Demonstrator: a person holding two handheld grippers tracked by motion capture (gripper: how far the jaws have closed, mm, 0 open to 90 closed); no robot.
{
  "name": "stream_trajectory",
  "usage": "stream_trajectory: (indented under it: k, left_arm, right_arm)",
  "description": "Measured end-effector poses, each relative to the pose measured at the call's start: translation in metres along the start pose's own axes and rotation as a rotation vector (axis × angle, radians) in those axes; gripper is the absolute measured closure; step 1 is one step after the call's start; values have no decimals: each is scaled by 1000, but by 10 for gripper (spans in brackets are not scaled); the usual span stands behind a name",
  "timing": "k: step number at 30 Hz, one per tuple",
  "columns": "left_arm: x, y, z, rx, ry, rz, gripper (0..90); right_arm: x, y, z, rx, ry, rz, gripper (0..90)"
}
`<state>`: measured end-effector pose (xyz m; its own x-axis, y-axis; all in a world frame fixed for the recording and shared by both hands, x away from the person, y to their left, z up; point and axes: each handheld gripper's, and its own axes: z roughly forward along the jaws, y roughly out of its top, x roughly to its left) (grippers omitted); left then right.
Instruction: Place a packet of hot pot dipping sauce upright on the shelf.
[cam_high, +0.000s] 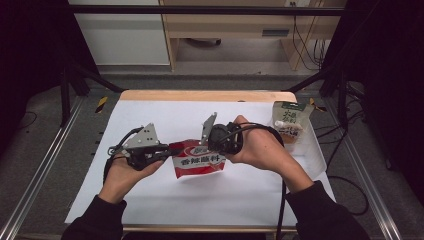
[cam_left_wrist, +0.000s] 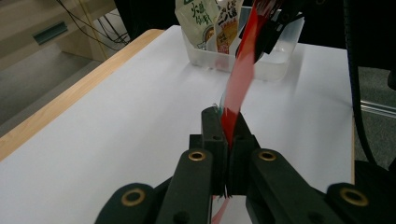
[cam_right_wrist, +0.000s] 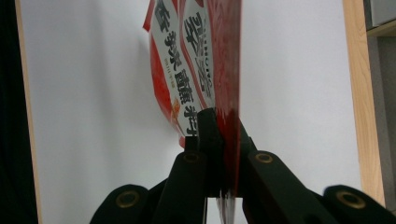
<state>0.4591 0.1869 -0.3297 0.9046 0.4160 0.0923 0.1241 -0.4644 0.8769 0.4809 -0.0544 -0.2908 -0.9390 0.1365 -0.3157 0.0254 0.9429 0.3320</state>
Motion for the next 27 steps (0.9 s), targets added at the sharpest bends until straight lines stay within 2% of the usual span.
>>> stream_trajectory:
  k: [4, 10, 15, 18, 20, 25, 27]
  left_arm:
    - [1, -4, 1, -18, 10, -20, 808]
    - [2, -9, -3, -59, 59, -53, 487]
    - [1, -19, -8, -60, 87, -75, 351]
    - [1, -32, -10, -40, 112, -96, 276]
    - [0, -44, -11, -17, 143, -96, 249]
    - [1, -78, -14, 30, 175, -143, 173]
    - [3, -91, -16, 21, 192, -175, 161]
  right_arm:
    - [-1, 1, -3, 5, -6, -12, 895]
    - [-6, 1, -8, 20, -15, -8, 896]
    - [-15, -5, -17, 20, -29, 17, 896]
    - [-21, -8, -25, 17, -34, 39, 896]
    - [-24, -11, -31, 16, -42, 50, 896]
    - [-32, -20, -49, 20, -55, 82, 896]
    - [-34, -25, -56, 27, -62, 96, 896]
